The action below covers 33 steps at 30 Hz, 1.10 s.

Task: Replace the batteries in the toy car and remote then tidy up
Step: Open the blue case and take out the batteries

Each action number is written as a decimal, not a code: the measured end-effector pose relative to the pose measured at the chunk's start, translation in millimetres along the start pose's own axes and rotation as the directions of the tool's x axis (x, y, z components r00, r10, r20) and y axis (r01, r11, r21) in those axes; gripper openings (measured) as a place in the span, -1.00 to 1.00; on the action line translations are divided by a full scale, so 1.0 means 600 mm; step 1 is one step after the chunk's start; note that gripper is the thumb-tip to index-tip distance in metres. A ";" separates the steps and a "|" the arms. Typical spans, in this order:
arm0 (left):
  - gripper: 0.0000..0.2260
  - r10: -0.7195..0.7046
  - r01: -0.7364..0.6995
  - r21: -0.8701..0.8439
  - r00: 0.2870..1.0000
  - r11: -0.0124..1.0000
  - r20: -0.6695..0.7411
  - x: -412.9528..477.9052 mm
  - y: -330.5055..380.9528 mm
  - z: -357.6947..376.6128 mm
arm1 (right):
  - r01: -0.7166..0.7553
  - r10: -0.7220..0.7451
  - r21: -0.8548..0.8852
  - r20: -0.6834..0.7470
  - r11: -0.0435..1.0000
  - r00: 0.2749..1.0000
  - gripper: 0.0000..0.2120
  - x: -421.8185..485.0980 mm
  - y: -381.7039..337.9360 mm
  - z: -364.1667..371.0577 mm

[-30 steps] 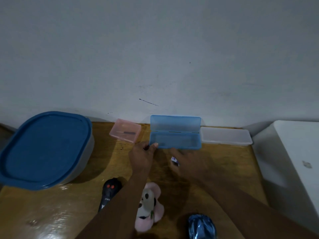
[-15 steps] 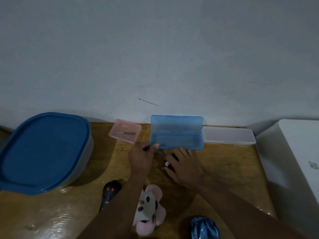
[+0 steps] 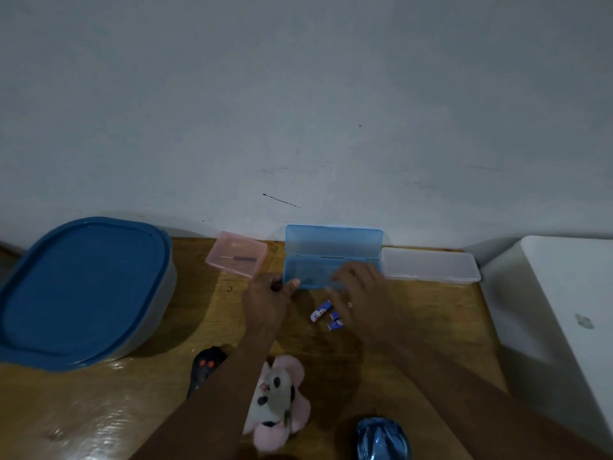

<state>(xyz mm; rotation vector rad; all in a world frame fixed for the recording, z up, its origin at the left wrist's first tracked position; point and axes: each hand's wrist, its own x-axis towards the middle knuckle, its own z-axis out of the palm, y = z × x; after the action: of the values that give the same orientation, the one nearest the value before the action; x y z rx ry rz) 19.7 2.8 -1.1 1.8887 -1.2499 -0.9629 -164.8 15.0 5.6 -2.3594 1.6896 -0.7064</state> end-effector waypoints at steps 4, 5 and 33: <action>-0.79 0.007 -0.007 -0.003 1.000 1.000 0.021 -0.007 0.007 -0.001 | -0.355 0.385 0.184 -0.175 0.917 0.906 -0.80 0.048 0.029 -0.033; -0.79 0.008 -0.008 -0.001 1.000 1.000 0.018 -0.008 0.009 -0.002 | -0.411 0.451 0.226 -0.168 0.883 0.877 -0.78 0.058 0.036 -0.040; -0.76 0.013 -0.010 0.090 0.999 0.996 -0.031 -0.005 0.034 -0.006 | -0.241 0.244 0.126 -0.010 0.962 0.970 -0.83 0.066 0.081 -0.067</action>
<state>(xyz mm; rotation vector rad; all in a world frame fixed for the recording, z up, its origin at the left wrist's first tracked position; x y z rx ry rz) 12.9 -0.6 18.2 1.9556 -1.3035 -0.8814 -214.7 -33.2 33.1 -2.0238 1.8460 -0.7741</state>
